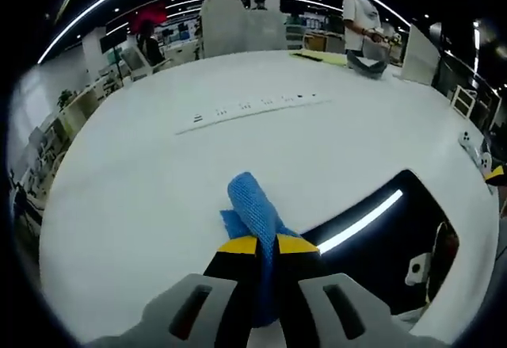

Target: Wipe the mirror surface with the cleaning cloth until all visible marks leave the cleaned area.

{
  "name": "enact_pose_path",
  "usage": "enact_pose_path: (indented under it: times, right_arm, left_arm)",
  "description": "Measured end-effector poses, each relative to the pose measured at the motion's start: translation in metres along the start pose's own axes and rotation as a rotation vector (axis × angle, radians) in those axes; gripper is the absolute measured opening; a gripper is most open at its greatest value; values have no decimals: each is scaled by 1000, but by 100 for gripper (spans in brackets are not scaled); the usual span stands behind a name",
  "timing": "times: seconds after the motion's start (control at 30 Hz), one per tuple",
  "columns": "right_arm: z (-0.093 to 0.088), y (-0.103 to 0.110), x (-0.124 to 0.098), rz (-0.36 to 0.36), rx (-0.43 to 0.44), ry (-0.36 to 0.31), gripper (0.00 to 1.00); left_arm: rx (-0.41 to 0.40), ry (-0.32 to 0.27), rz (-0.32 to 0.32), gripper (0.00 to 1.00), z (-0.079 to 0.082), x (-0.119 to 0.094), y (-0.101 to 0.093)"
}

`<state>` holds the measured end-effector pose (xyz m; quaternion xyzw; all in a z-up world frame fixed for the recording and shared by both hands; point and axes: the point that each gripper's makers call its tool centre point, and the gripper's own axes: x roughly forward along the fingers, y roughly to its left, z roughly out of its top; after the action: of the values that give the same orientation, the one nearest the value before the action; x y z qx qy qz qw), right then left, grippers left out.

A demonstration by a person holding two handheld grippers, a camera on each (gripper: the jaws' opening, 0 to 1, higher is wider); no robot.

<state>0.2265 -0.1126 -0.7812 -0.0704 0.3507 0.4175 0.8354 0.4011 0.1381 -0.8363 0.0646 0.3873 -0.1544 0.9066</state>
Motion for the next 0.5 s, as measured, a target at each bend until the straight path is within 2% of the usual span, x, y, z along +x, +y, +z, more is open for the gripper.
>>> enact_pose_path:
  times: [0.1,0.23,0.27,0.3,0.5]
  right_arm:
    - [-1,2,2,4,-3,4,97]
    - [0,4,3,8,1,-2,97]
    - [-1,5,5,8,-1,7,97]
    - [-2,5,5,10,-3,9,97]
    - [-1,7,5,17,0,-3,97]
  left_arm:
    - [9,7,3,4,1,0,-1]
    - [70,12,25,4,1,-1,-4]
    - [138,17,44,4,1,-2,-4]
    - [170,22,60,4,2,-1,-4]
    - [134,22,54,4,2,0,-13]
